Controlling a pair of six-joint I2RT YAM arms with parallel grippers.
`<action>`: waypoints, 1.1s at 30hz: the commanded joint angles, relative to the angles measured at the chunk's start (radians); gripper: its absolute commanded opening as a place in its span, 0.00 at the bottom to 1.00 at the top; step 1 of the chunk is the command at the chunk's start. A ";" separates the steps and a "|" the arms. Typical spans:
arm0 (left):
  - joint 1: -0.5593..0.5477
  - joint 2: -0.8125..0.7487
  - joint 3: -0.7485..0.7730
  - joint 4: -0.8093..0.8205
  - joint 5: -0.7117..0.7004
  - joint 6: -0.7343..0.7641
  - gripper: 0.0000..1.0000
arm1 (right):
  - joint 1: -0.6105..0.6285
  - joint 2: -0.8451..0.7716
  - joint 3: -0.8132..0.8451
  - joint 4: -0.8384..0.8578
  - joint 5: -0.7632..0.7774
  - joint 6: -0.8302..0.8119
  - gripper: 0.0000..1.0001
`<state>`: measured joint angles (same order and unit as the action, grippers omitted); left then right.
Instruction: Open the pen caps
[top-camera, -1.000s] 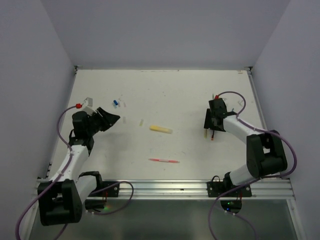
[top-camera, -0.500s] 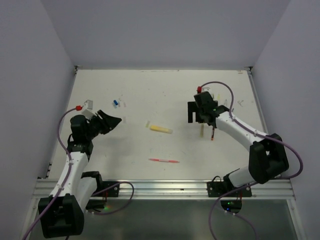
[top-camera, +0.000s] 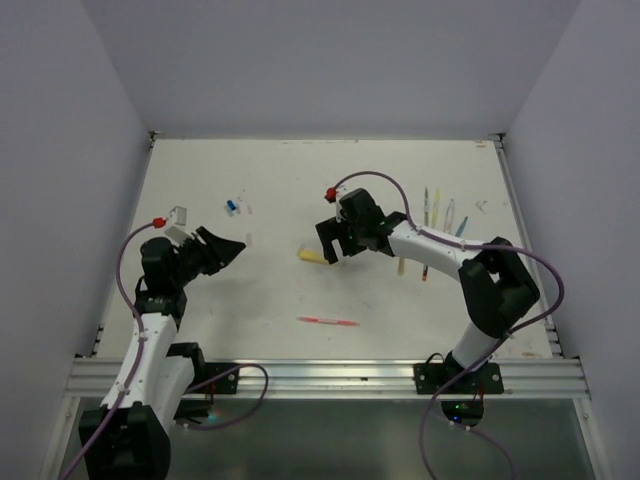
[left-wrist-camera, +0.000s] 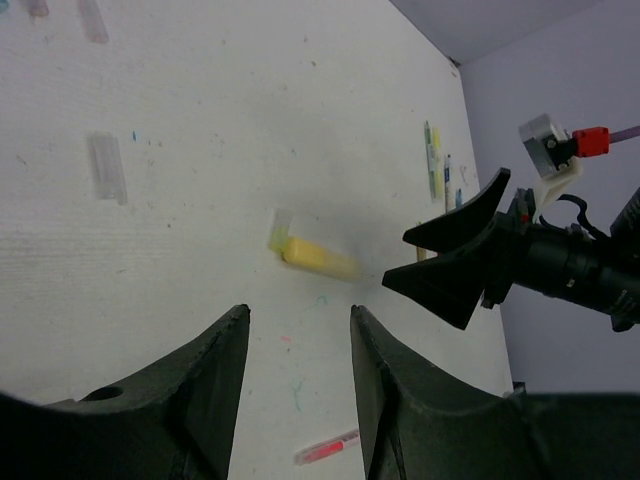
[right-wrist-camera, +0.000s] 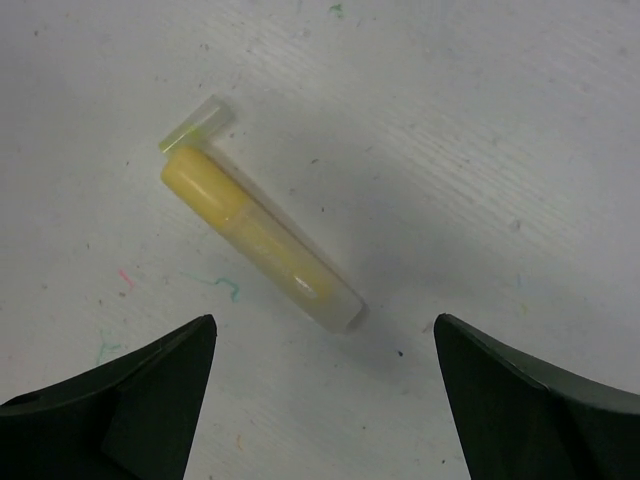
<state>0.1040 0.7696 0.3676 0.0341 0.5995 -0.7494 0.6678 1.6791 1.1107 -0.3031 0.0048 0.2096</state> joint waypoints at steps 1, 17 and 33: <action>0.006 -0.030 -0.013 -0.019 0.028 -0.016 0.48 | 0.001 0.053 0.060 0.058 -0.158 -0.090 0.93; 0.006 -0.053 -0.016 -0.023 0.045 -0.021 0.50 | 0.064 0.229 0.130 0.065 -0.178 -0.202 0.72; 0.006 -0.076 -0.013 -0.033 0.056 -0.016 0.50 | 0.145 0.315 0.129 0.056 -0.114 -0.245 0.41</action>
<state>0.1040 0.7082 0.3607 0.0154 0.6239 -0.7521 0.7822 1.9545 1.2484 -0.2268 -0.1158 -0.0288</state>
